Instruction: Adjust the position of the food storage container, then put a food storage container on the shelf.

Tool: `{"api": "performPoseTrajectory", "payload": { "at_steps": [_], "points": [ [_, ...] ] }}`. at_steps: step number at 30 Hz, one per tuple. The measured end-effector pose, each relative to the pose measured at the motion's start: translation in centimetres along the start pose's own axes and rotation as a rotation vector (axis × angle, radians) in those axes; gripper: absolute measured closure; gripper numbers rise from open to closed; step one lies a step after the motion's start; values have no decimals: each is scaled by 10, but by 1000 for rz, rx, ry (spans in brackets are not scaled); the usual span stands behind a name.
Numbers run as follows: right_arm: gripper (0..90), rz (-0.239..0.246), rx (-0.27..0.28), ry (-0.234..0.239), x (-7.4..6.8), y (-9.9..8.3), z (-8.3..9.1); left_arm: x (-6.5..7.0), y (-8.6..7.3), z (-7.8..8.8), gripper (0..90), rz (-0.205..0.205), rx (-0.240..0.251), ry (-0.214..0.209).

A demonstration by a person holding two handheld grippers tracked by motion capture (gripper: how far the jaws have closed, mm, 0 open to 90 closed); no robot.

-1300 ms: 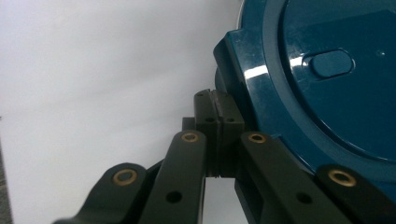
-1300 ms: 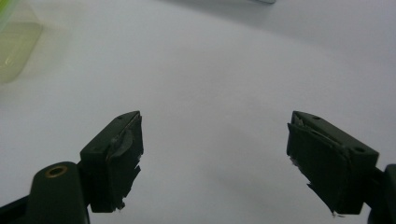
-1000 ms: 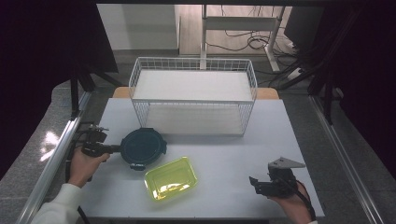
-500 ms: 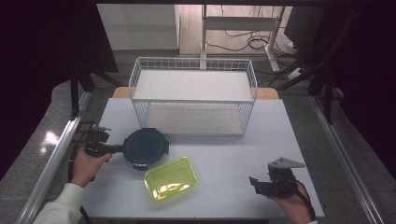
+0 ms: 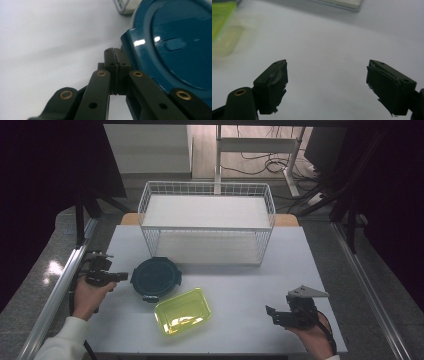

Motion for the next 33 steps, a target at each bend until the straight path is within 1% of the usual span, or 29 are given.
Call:
{"api": "performPoseTrajectory", "payload": {
  "at_steps": [1, 2, 3, 4, 5, 6, 7, 9, 10, 11, 12, 14, 15, 18, 22, 24, 26, 27, 28, 30, 32, 33],
  "points": [
    [170, -1, 6, 9, -2, 3, 0, 2, 1, 4, 855, -5, 15, -8],
    [170, -1, 6, 9, -2, 3, 0, 2, 1, 4, 800, -5, 15, -8],
    [168, 0, 9, 11, -4, 5, 0, 5, 1, 9, 800, -11, 27, -17],
    [166, 2, 15, 23, -8, 9, 0, 11, 2, 17, 600, -15, 41, -29],
    [166, 2, 15, 23, -8, 9, 0, 11, 2, 17, 492, -15, 41, -29],
    [164, -9, 15, 37, -12, 13, -1, 13, 2, 21, 419, -12, 53, -17],
    [164, -9, 15, 37, -12, 13, -1, 15, 3, 25, 419, -11, 61, -13],
    [161, -23, 22, 60, -16, 18, -3, 20, 2, 31, 305, -5, 64, -45],
    [159, -33, 26, 78, -22, 23, -4, 24, 2, 36, 242, 1, 71, -59],
    [157, -36, 25, 87, -24, 25, -5, 25, 2, 37, 220, 4, 75, -62],
    [157, -36, 25, 87, -24, 25, -5, 25, 2, 37, 200, 4, 75, -62],
    [153, -39, 27, 104, -30, 29, -8, 27, 2, 40, 188, 10, 78, -71],
    [150, -39, 25, 116, -35, 32, -10, 28, 3, 43, 170, 20, 87, -82],
    [148, -42, 22, 128, -38, 34, -13, 29, 3, 44, 161, 28, 92, -99],
    [145, -69, 18, 161, -44, 39, -18, 30, 3, 46, 151, 37, 101, -109],
    [139, -90, 20, 180, -49, 44, -21, 30, 4, 47, 131, 40, 106, -113],
    [137, -96, 21, 188, -51, 47, -22, 30, 4, 48, 109, 47, 109, -112],
    [131, -118, 25, 212, -58, 54, -24, 30, 5, 48, 98, 49, 110, -111],
    [131, -118, 25, 212, -58, 54, -24, 30, 5, 49, 98, 53, 107, -115],
    [125, -135, 23, 243, -67, 61, -26, 29, 6, 49, 78, 60, 107, -122],
    [120, -134, 20, 261, -76, 69, -30, 29, 7, 48, 69, 67, 105, -128],
    [112, -134, 9, 282, -85, 76, -36, 30, 8, 48, 61, 66, 104, -130]
  ]
}}
Point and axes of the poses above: each handheld gripper's, and its own axes: z roughly backward along the jaws, y roughly out of its top, x roughly to its right, the point moved 9 cm from there along -z, roughly forward along the jaws, and after that the axes turned 6 degrees about x, right-handed, at the moved point
